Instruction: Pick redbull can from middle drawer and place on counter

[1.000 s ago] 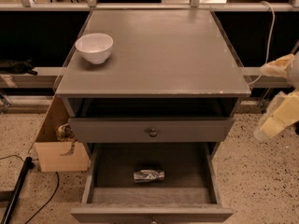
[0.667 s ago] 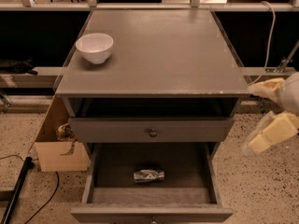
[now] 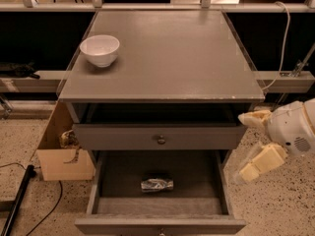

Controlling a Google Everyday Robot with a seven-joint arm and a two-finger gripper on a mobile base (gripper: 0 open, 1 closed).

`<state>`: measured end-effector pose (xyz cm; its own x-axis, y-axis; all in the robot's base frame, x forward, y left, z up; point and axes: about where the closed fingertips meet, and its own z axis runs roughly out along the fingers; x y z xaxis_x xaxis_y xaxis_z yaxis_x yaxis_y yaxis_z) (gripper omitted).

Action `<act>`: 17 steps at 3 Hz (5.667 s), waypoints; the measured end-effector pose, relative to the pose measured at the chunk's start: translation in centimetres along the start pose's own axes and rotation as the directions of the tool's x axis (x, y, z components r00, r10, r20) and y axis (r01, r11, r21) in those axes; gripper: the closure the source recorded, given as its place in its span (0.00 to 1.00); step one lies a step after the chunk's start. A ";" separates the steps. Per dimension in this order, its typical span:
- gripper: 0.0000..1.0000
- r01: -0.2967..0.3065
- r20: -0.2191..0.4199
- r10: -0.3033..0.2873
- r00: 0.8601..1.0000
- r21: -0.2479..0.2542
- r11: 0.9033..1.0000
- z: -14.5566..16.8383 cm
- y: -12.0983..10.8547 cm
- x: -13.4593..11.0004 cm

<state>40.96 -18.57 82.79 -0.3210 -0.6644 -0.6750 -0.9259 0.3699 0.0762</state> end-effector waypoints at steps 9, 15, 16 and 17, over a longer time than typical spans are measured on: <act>0.00 -0.257 0.002 0.258 0.966 -0.050 0.965 28.5 -2.9 10.8; 0.00 -0.218 -0.057 0.212 0.976 -0.163 0.962 46.9 -8.5 10.9; 0.00 -0.236 -0.087 0.224 0.971 -0.174 0.956 47.5 -7.9 12.1; 0.00 -0.256 -0.145 0.234 0.961 -0.152 0.955 48.1 -8.0 15.0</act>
Offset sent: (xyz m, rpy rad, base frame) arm -0.0168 0.0047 -0.0424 -0.0124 0.0742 0.0107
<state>53.12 -0.31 36.74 -0.5544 -0.6462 -0.5244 -0.8322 0.4242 0.3570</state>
